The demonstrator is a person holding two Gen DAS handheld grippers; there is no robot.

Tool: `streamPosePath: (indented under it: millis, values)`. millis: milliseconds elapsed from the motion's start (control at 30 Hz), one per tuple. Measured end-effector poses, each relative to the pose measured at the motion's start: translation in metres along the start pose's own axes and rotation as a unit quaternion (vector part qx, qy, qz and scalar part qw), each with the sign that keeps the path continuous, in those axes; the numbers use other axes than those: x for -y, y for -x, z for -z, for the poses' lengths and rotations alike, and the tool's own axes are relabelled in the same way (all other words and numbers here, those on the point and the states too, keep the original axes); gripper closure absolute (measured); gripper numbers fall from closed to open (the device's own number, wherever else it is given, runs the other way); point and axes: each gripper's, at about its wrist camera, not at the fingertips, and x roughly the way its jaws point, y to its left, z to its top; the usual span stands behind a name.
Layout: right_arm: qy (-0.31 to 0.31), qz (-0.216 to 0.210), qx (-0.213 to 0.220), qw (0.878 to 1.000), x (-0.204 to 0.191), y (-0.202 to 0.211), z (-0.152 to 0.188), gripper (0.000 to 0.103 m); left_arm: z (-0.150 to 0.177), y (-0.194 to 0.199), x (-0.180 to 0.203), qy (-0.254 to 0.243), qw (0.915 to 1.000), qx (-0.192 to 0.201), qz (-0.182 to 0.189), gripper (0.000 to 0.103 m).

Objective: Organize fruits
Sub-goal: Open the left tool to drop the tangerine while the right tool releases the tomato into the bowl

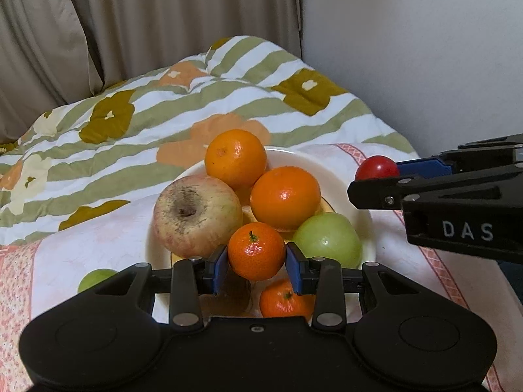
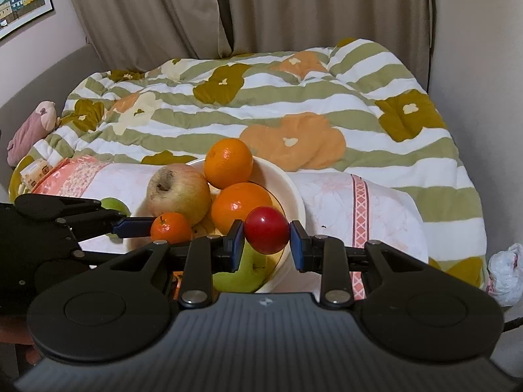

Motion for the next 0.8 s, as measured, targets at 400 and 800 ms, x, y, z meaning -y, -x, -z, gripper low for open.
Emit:
streamPosePath:
  millis: [400, 800]
  values:
    - [0.000, -0.006, -0.008, 1.000, 0.008, -0.008, 0.002, 0.059, -0.004, 0.001, -0.004, 0.015, 0.9998, 0.000, -0.016, 0.018]
    - [0.017, 0.002, -0.006, 1.000, 0.004, -0.008, -0.003, 0.059, -0.002, 0.031, -0.018, 0.030, 0.9990, 0.028, -0.016, 0.007]
